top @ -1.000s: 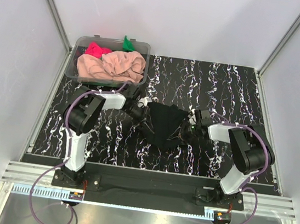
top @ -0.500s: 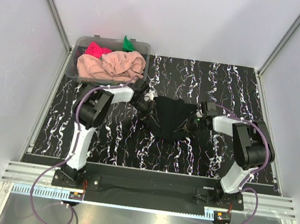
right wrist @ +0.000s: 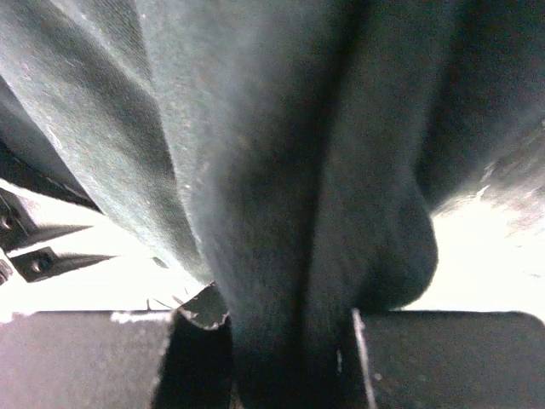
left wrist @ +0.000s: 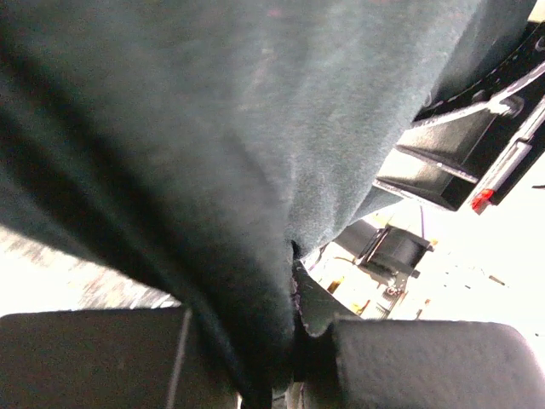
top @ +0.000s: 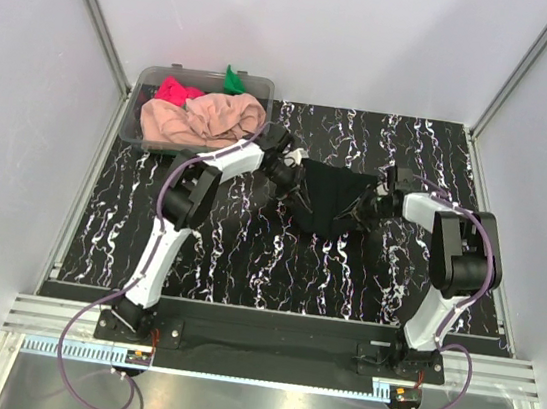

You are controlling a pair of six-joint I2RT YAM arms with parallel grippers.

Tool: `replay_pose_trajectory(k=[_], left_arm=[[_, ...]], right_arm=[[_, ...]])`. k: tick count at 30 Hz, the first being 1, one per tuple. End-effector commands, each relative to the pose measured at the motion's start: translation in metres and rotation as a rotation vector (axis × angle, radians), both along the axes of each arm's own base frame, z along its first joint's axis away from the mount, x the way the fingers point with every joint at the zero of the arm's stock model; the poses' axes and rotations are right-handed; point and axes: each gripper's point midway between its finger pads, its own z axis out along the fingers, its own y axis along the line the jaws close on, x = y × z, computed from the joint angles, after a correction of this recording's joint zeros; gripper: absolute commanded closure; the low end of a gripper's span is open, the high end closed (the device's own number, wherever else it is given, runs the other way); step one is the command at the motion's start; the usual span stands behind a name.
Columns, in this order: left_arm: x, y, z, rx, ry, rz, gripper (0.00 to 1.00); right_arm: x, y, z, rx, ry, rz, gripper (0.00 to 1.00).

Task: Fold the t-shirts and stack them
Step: Neatly place the folded tshirt to the corner

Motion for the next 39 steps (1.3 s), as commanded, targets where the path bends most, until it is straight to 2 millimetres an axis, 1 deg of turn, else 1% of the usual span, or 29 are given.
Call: replay_pose_trajectory(k=[1,2,3,5,10,12,13,16,17,18,19,20,21,22,23,24,25,26,27,28,29,31,32,33,34,35,36,37,39], left_arm=[[0.008,-0.015,0.015,-0.027,0.006,0.006,1.0],[0.01,-0.017,0.01,-0.024,0.023,0.013,1.0],[0.015,-0.02,0.015,-0.031,0.005,0.015,1.0],[0.019,-0.021,0.008,-0.013,0.01,0.031,1.0],[0.029,-0.032,0.003,-0.009,0.004,0.046,1.0],[0.033,-0.035,-0.006,0.007,0.01,0.06,1.0],[0.037,-0.041,-0.002,-0.005,-0.003,0.061,1.0],[0.048,-0.05,0.002,-0.027,-0.013,0.08,1.0],[0.051,-0.053,0.004,-0.035,-0.009,0.092,1.0],[0.054,-0.056,0.005,-0.041,-0.012,0.096,1.0],[0.057,-0.06,0.0,-0.042,-0.006,0.1,1.0],[0.065,-0.066,0.01,-0.067,-0.012,0.112,1.0],[0.069,-0.07,0.015,-0.083,-0.016,0.116,1.0],[0.071,-0.074,0.007,-0.086,0.018,0.128,1.0],[0.079,-0.079,0.021,-0.119,-0.008,0.132,1.0],[0.084,-0.081,0.022,-0.136,-0.018,0.14,1.0],[0.085,-0.083,0.022,-0.146,-0.013,0.145,1.0],[0.087,-0.083,0.018,-0.148,0.009,0.162,1.0],[0.091,-0.084,0.02,-0.165,-0.003,0.167,1.0],[0.092,-0.084,0.017,-0.162,0.007,0.179,1.0],[0.093,-0.084,0.012,-0.157,0.014,0.183,1.0],[0.098,-0.082,0.009,-0.162,0.015,0.194,1.0],[0.1,-0.08,0.006,-0.158,0.013,0.201,1.0],[0.104,-0.077,0.004,-0.155,0.012,0.211,1.0],[0.107,-0.075,0.001,-0.151,0.008,0.221,1.0],[0.11,-0.073,-0.001,-0.149,0.008,0.229,1.0],[0.116,-0.068,-0.003,-0.149,0.005,0.244,1.0],[0.12,-0.065,-0.005,-0.146,0.006,0.258,1.0],[0.13,-0.057,-0.006,-0.153,0.002,0.28,1.0]], right_arm=[[0.021,-0.012,0.01,-0.022,-0.035,-0.004,1.0],[0.022,-0.013,0.008,-0.024,-0.027,-0.006,1.0],[0.027,-0.016,0.01,-0.027,-0.033,-0.012,1.0],[0.027,-0.02,0.004,-0.035,-0.015,-0.014,1.0],[0.039,-0.035,0.0,-0.039,-0.007,-0.045,1.0],[0.044,-0.039,0.0,-0.042,-0.004,-0.054,1.0],[0.046,-0.042,0.0,-0.043,-0.006,-0.061,1.0],[0.056,-0.049,0.001,-0.043,-0.011,-0.068,1.0],[0.057,-0.051,-0.002,-0.048,-0.003,-0.07,1.0],[0.062,-0.05,0.003,-0.052,-0.016,-0.058,1.0],[0.065,-0.053,0.003,-0.054,-0.014,-0.06,1.0],[0.069,-0.066,0.001,-0.053,-0.005,-0.092,1.0],[0.076,-0.068,0.005,-0.047,-0.016,-0.098,1.0],[0.078,-0.069,0.003,-0.035,-0.008,-0.096,1.0],[0.08,-0.071,0.003,-0.034,0.0,-0.098,1.0],[0.088,-0.074,0.007,-0.035,-0.017,-0.099,1.0],[0.09,-0.074,0.007,-0.033,-0.018,-0.097,1.0],[0.091,-0.075,0.003,-0.03,-0.004,-0.095,1.0],[0.098,-0.077,0.006,-0.031,-0.019,-0.093,1.0],[0.1,-0.078,0.005,-0.028,-0.018,-0.092,1.0],[0.102,-0.079,0.0,-0.027,-0.004,-0.093,1.0],[0.111,-0.082,0.001,-0.024,-0.016,-0.096,1.0],[0.112,-0.082,-0.006,-0.017,0.002,-0.094,1.0],[0.119,-0.084,-0.003,-0.015,-0.013,-0.091,1.0],[0.121,-0.084,-0.004,-0.012,-0.012,-0.091,1.0],[0.121,-0.084,-0.012,-0.006,0.008,-0.089,1.0],[0.127,-0.084,-0.009,-0.003,-0.007,-0.085,1.0],[0.128,-0.083,-0.015,0.004,0.008,-0.08,1.0],[0.134,-0.084,-0.015,0.006,0.001,-0.082,1.0]])
